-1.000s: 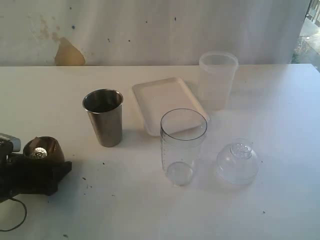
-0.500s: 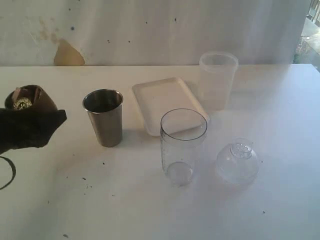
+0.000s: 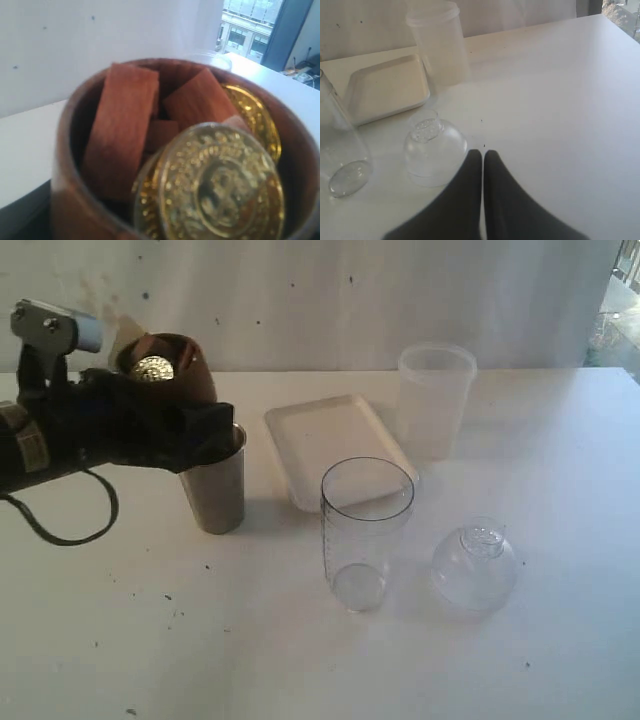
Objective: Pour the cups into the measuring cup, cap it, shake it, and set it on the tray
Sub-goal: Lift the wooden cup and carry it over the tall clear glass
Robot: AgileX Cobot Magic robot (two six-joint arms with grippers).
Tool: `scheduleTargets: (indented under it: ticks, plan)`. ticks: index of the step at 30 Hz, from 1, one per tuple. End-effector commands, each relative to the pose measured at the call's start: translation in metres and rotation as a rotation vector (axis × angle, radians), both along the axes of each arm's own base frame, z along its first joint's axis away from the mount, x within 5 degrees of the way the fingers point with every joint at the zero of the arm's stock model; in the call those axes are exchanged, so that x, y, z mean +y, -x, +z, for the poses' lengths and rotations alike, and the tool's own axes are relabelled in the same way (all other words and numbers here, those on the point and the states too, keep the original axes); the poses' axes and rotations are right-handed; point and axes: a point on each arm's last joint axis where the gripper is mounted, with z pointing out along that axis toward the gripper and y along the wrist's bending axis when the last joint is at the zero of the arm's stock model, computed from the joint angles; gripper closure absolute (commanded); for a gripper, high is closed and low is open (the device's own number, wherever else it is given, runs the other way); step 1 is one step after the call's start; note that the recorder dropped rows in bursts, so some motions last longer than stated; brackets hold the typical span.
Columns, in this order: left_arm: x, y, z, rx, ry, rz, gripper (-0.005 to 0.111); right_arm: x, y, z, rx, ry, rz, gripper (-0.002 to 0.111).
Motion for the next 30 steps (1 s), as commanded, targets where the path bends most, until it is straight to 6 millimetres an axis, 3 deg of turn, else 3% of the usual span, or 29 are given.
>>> scheduleTargets:
  ticks: [1, 7, 21, 30]
  plan:
    - [-0.028, 0.001, 0.025, -0.043, 0.0, -0.055, 0.107, 0.0, 0.0, -0.001, -0.001, 0.006, -0.003, 0.107]
    - [-0.05, -0.007, 0.034, -0.051, -0.013, -0.079, 0.107, 0.0, 0.0, -0.001, -0.001, 0.006, -0.003, 0.107]
    - [-0.089, -0.054, -0.017, 0.008, -0.096, -0.127, 0.107, 0.0, 0.0, -0.001, -0.001, 0.006, -0.003, 0.107]
    - [-0.1, -0.071, -0.019, -0.054, -0.131, -0.152, 0.107, 0.0, 0.0, -0.001, -0.001, 0.008, -0.003, 0.107]
